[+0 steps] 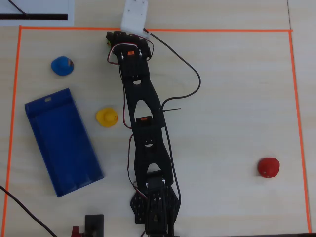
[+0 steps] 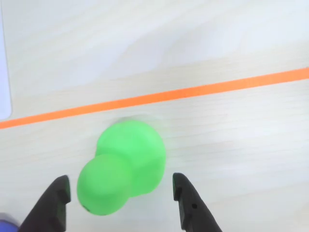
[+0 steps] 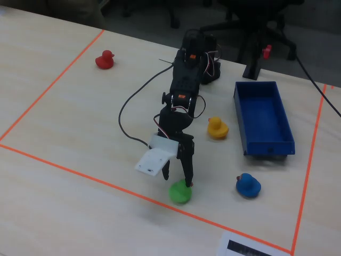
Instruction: Grasp green duck and put it into box.
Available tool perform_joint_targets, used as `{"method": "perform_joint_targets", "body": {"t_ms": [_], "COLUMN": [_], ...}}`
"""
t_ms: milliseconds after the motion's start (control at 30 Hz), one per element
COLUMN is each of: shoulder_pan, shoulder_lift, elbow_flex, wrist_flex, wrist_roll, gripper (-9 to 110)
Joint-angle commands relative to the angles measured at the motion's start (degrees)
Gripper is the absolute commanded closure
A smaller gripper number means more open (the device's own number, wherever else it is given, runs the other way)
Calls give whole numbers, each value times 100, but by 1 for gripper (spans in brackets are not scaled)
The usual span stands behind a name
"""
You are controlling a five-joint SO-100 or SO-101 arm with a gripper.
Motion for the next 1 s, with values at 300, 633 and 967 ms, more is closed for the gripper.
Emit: {"method": "perform_joint_targets", "body": {"t_ms": [300, 633, 967], "shoulder_pan": [-211, -316, -316], "shoulder_lift": [-53, -369, 756], "elbow_flex": [-343, -712, -940], "wrist_flex": [-325, -396, 773], "wrist_roll": [237, 422, 1397], "gripper": [75, 102, 102]}}
